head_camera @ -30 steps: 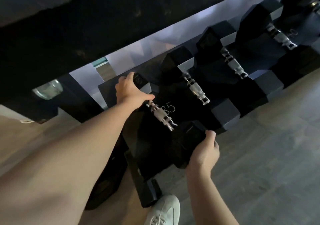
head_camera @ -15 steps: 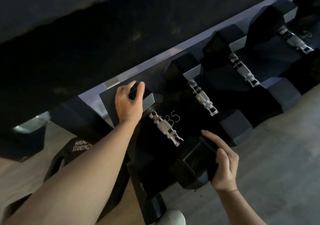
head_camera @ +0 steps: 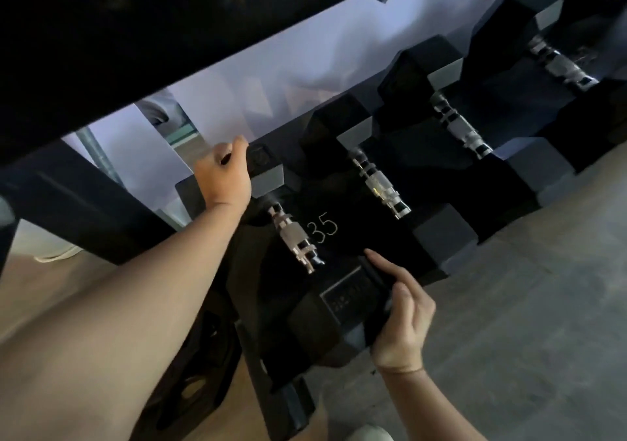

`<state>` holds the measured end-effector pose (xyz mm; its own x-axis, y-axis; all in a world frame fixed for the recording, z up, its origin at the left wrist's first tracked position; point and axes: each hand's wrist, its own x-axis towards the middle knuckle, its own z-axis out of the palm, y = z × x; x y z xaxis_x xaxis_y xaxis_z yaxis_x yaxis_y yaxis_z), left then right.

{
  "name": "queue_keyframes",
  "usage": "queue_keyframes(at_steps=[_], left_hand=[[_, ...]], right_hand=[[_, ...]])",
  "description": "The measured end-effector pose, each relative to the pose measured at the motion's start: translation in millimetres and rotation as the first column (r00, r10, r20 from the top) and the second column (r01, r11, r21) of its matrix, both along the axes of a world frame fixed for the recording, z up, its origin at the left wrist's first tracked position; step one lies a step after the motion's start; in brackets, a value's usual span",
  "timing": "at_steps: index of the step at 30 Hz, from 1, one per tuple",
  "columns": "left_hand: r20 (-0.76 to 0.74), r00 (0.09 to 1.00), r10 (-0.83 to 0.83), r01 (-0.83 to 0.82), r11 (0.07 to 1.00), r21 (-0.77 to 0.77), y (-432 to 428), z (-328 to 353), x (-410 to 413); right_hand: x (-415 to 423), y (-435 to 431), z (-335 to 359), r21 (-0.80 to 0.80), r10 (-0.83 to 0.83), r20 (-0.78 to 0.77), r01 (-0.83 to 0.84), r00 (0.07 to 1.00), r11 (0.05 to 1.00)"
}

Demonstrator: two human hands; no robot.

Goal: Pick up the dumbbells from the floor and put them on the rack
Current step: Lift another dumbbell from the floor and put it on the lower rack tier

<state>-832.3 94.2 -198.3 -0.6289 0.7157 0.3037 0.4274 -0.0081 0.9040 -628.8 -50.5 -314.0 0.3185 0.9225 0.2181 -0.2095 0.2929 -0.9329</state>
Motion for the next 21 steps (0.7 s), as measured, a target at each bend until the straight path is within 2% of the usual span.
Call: queue_keyframes(at_steps=[4, 6, 10, 13, 15, 19, 21], left_hand=[[-0.058, 0.998, 0.022, -0.025, 0.998, -0.052, -9.7, -9.9, -12.6], [-0.050, 0.998, 0.035, -0.039, 0.997, -0.067, -7.9, -9.1, -11.4], [-0.090, 0.996, 0.025, -0.030, 0.997, -0.064, 3.5, 4.7, 7.4], [-0.127, 0.992, 0.007, -0.016, 0.997, -0.072, 1.8, -5.6, -5.8], [-0.107, 0.994, -0.012, 0.005, 0.998, -0.067, 1.0, -12.8, -16.9], [-0.029, 0.998, -0.055, 0.054, 0.998, -0.031, 4.7, -17.5, -21.4], [-0.004, 0.995, -0.095, 0.095, 0.995, -0.022, 2.7, -19.7, -23.6]], right_hand=[[-6.2, -4.5, -8.8, 0.089, 0.045, 0.173, -0.061, 0.984, 0.994], [-5.5, -0.2, -14.8, 0.113, 0.044, 0.168, -0.064, 0.985, 0.992], [2.2, 12.8, -25.2, 0.014, 0.043, 0.150, -0.045, 0.988, 0.999], [-4.3, 12.4, -29.4, -0.006, 0.107, 0.342, -0.112, 0.934, 0.994], [-10.6, 7.7, -32.6, 0.001, 0.136, 0.416, -0.150, 0.899, 0.989], [-7.4, 10.8, -30.8, -0.052, 0.194, 0.383, -0.188, 0.903, 0.981], [-6.4, 14.0, -24.3, -0.173, 0.273, 0.296, -0.230, 0.915, 0.958]])
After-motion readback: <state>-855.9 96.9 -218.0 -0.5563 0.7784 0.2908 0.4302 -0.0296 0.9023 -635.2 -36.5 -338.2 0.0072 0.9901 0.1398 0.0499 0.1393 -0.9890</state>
